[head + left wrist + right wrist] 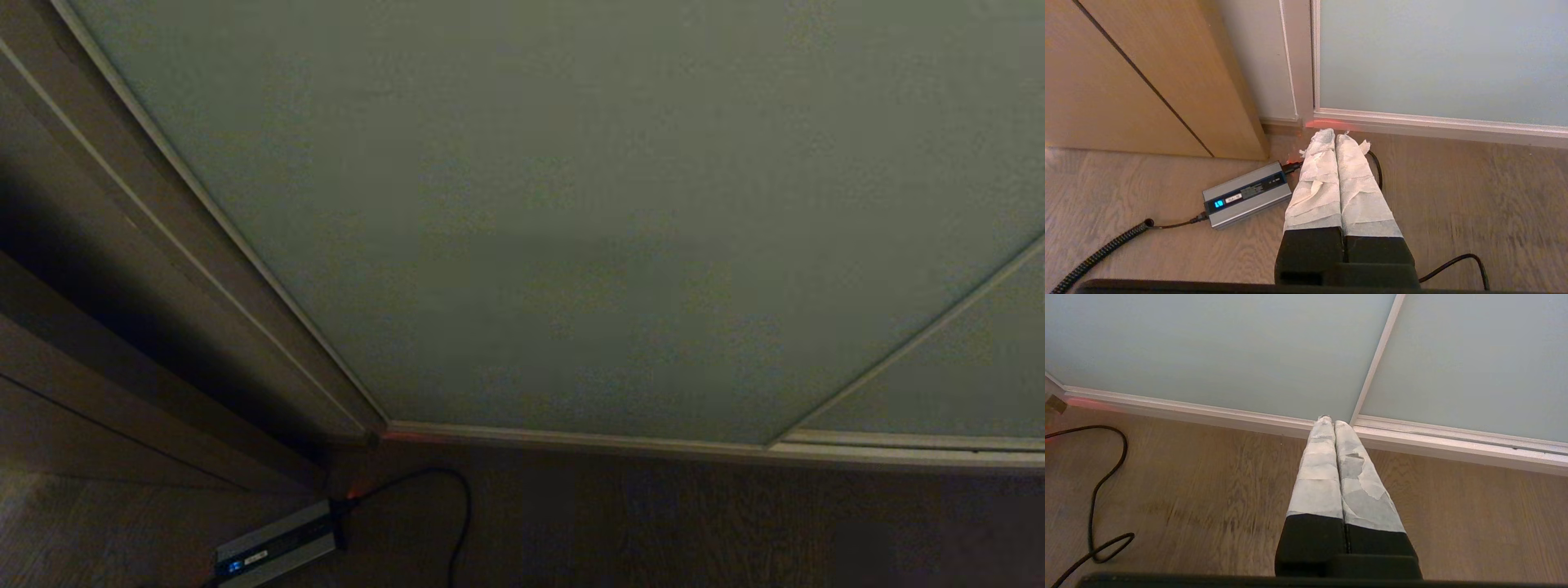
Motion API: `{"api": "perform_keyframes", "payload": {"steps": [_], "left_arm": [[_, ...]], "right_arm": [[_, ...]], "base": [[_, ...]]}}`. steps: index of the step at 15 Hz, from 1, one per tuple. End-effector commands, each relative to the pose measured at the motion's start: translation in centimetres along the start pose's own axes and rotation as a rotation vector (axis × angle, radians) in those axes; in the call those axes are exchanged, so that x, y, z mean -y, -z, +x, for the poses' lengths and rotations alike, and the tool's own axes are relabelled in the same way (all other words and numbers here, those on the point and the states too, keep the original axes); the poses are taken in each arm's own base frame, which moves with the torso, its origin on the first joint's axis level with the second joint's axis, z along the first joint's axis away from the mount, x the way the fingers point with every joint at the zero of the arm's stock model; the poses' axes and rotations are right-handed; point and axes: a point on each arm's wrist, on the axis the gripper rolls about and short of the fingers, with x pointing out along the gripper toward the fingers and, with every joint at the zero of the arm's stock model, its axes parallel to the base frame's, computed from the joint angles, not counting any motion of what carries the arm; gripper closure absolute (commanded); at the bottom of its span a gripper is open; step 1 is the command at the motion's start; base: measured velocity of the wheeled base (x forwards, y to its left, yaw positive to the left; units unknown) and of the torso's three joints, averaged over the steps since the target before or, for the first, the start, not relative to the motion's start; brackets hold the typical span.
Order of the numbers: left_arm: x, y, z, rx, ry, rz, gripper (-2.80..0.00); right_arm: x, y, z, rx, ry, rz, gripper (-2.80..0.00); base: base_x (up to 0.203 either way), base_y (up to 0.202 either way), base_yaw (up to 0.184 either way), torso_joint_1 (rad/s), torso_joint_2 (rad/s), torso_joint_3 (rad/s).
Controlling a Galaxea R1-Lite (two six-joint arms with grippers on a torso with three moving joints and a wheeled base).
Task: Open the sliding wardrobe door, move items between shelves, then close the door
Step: Open the door
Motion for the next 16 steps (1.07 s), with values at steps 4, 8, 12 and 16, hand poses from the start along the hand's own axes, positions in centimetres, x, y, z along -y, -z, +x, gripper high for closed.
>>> {"api": "perform_keyframes", "payload": {"steps": [4,8,12,16], "left_arm": [[-0.1,-5.7,-1.3,0.156,-0.006,0.046,0.00],[-0.3,-15.8,0.1,0.312,-0.032,0.063,0.00],[-0.6,-23.6,4.2,0.475,-0.119,0.057,0.00],[-1.7,-28.6,8.9,0.644,-0.267,0.042,0.00]], "right_arm": [[0.0,0.1,0.0,-0.002,0.000,-0.001,0.00],[0.0,0.1,0.0,-0.005,0.000,-0.001,0.00],[0.0,0.1,0.0,-0.005,0.000,-0.001,0.00],[0.0,0.1,0.0,-0.005,0.000,-0.001,0.00]], "base": [[0.000,0.000,0.000,0.000,0.00,0.000],[0.000,0.000,0.000,0.000,0.00,0.000],[0.000,0.000,0.000,0.000,0.00,0.000],[0.000,0.000,0.000,0.000,0.00,0.000]]}}
